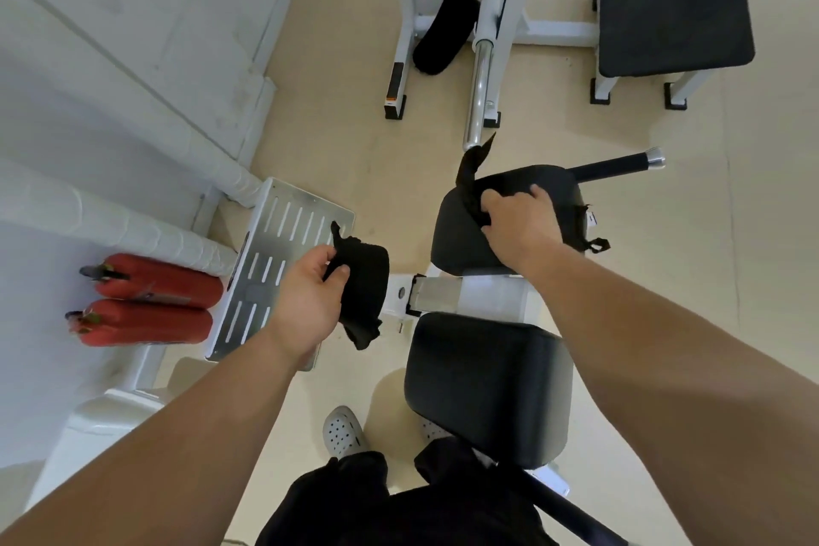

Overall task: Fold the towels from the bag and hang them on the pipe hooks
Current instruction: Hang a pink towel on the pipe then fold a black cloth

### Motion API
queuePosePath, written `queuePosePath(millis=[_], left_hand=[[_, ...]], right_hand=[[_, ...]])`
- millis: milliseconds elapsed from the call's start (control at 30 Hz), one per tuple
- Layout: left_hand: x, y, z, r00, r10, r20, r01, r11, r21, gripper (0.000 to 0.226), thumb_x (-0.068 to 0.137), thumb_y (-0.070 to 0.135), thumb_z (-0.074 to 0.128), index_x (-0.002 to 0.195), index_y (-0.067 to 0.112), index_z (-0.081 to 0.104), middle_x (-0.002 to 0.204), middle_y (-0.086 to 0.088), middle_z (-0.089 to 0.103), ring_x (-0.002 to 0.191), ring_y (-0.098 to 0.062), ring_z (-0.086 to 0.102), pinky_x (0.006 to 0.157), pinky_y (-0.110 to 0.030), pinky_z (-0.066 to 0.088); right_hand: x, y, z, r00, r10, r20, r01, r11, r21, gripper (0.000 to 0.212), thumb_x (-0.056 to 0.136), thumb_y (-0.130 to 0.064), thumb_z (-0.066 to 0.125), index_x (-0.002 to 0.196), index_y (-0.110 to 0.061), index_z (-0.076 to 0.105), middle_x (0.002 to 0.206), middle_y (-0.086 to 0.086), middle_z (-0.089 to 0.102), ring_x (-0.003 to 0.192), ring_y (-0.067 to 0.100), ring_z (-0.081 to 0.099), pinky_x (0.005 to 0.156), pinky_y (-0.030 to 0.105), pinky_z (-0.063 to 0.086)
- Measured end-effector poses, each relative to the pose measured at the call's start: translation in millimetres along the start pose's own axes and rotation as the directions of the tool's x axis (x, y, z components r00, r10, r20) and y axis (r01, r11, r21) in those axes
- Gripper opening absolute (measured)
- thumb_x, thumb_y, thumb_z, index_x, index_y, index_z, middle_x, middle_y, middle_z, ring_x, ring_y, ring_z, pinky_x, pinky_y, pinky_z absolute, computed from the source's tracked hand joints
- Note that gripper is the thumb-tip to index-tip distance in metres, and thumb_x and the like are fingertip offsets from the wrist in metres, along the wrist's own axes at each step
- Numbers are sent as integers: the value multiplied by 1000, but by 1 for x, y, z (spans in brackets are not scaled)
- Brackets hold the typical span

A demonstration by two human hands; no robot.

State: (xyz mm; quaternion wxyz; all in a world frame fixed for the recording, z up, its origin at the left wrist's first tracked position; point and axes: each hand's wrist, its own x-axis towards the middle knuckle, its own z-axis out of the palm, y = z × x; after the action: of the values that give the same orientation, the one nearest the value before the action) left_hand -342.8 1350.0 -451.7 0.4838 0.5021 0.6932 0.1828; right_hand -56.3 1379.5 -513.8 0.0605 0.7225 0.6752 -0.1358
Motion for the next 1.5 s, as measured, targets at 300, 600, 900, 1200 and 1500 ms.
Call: queuePosePath(millis=[300, 600, 900, 1200, 1500], left_hand=[[-33, -4, -88, 939, -12, -343, 11, 1000, -7, 18, 100, 22, 50, 115, 27, 59, 97, 1, 72, 96, -24, 70, 93, -49, 55], [-99, 10, -123, 987, 122, -108, -153, 925, -348, 14, 98, 7, 54, 105, 13, 65, 85, -14, 74, 75, -27, 70, 67, -40, 54], [-130, -32, -165, 977, 209, 42, -137, 767, -627, 26, 103, 13, 53, 123, 9, 69, 119, -23, 72, 111, -34, 68, 95, -40, 52], [-120, -70, -233, 985, 110, -134, -171, 750, -639, 20, 104, 7, 52, 108, 1, 70, 97, -18, 77, 86, -26, 74, 71, -29, 58], [-128, -111, -313, 938, 342, -61, -347, 919, -187, 18, 102, 10, 54, 93, 9, 70, 85, -19, 70, 77, -33, 65, 71, -46, 53]], right_hand=[[-80, -109, -108, 743, -557, 372, 532, 828, 177, 17, 97, -26, 56, 109, -27, 69, 97, -10, 61, 92, 15, 56, 83, 32, 46], [-131, -224, -183, 548, -830, 102, 837, 546, -49, 12, 90, -28, 66, 102, -27, 64, 86, -7, 60, 83, 19, 58, 79, 39, 50], [-125, -296, -163, 627, -720, -297, 751, 660, -16, 39, 71, -47, 71, 103, -28, 61, 85, -9, 61, 85, 18, 52, 80, 41, 44], [-133, -362, -125, 863, -327, -385, 463, 817, 343, 79, 65, -78, 67, 126, -28, 59, 116, -6, 57, 110, 14, 50, 94, 33, 44], [-127, -443, -122, 856, -176, 487, -485, 56, 873, 41, 93, -49, 64, 108, -11, 64, 82, 0, 72, 65, 14, 63, 65, 31, 49]])
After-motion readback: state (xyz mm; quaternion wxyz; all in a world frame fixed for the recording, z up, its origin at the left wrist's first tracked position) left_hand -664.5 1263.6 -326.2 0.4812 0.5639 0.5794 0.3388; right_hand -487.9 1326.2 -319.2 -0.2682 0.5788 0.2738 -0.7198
